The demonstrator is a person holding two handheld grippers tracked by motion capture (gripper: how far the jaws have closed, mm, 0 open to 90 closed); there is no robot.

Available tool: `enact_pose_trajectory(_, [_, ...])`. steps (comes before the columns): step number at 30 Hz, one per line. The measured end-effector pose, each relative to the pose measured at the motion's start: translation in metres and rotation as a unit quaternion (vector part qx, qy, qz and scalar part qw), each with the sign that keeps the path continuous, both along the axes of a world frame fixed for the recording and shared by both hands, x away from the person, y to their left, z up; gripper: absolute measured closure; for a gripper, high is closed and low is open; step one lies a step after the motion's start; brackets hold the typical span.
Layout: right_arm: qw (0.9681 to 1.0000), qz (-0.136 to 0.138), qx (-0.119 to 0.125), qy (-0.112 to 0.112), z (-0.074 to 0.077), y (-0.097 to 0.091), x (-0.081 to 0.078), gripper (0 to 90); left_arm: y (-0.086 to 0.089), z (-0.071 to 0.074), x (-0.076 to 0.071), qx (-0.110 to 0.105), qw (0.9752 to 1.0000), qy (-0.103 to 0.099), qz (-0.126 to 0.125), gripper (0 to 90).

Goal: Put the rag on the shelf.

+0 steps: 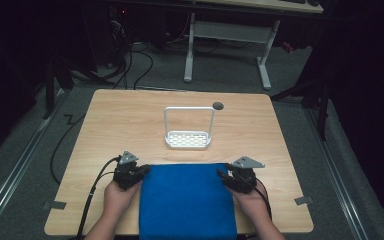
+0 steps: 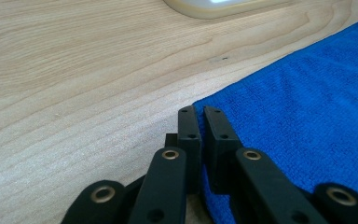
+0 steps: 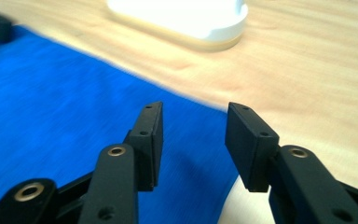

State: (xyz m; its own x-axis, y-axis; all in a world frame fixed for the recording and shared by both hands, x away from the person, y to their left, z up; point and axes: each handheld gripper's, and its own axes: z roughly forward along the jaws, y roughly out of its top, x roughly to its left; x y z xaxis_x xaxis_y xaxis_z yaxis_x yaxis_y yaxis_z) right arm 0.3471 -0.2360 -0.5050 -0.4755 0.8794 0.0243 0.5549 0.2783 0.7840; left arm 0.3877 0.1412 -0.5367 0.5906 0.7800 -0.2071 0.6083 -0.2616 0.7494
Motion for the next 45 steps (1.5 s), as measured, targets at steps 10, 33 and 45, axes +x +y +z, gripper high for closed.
enact_pose_trajectory(10, [0.9986,-0.029,-0.012,0.042,-0.017,-0.008,0.030,54.8,0.001,0.000,0.001,-0.006,1.0000,0.003,-0.002,85.1])
enact_pose_trajectory(33, [0.9991,-0.002,-0.035,0.024,-0.023,-0.002,0.024,88.0,0.003,-0.001,0.001,-0.015,0.9998,0.009,-0.003,84.0])
enact_pose_trajectory(45, [0.9998,-0.002,-0.002,-0.022,-0.009,-0.004,0.009,88.0,0.003,0.001,-0.005,-0.012,0.9999,-0.007,-0.004,86.5])
